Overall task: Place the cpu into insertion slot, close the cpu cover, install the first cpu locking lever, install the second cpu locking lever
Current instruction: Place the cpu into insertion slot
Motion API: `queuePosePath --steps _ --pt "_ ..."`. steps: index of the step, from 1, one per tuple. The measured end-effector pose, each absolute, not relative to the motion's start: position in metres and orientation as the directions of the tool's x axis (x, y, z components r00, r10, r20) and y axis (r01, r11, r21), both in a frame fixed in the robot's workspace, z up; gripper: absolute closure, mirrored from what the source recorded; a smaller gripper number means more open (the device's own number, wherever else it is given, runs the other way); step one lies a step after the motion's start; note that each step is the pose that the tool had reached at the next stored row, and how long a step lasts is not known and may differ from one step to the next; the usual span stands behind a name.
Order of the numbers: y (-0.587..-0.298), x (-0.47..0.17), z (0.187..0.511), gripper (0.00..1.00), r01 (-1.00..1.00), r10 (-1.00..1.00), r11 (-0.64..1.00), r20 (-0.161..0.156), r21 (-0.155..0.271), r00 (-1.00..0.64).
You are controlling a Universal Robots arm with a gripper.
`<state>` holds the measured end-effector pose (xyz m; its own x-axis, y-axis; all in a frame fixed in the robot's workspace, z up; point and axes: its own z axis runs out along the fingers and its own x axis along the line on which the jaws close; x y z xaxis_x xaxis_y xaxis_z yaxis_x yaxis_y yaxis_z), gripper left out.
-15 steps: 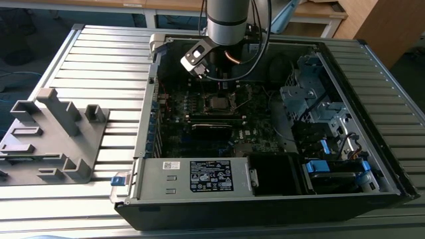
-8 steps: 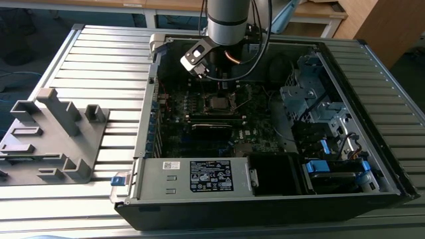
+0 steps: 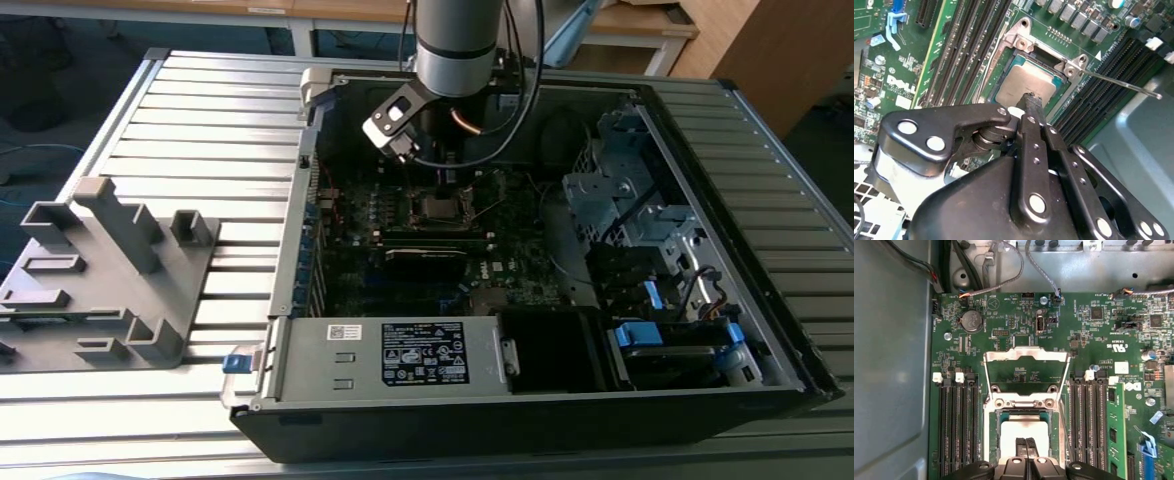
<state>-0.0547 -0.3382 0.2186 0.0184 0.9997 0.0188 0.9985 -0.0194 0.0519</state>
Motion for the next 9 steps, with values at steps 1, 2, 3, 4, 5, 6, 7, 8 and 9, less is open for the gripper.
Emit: queuePosePath --steps 1,2,3,4,5,6,7,8,9 --pt "-0.3382 -0.0547 0.2168 0.89 0.998 1.0 -0.019 0.019 0.052 0.018" --pt "-0.3382 -0.0547 0.215 0.89 0.998 1.0 -0.019 0.019 0.052 0.018" --pt "-0.3383 -0.0547 0.2132 0.89 0.998 1.0 -0.019 0.019 0.052 0.018" --pt "-0.3382 -0.0549 0.2123 0.89 0.998 1.0 -0.019 0.019 0.052 0.018" --pt "-0.3382 -0.055 0.2117 0.89 0.998 1.0 -0.019 0.019 0.052 0.018" --pt "-0.3381 -0.0552 0.2112 0.89 0.998 1.0 -0.019 0.019 0.052 0.018" --pt "-0.3379 -0.0554 0.2106 0.89 0.998 1.0 -0.019 0.019 0.052 0.019" --pt "-0.3377 -0.0556 0.2099 0.89 0.998 1.0 -0.019 0.019 0.052 0.018" --pt "-0.3375 -0.0558 0.2091 0.89 0.998 1.0 -0.019 0.019 0.052 0.018"
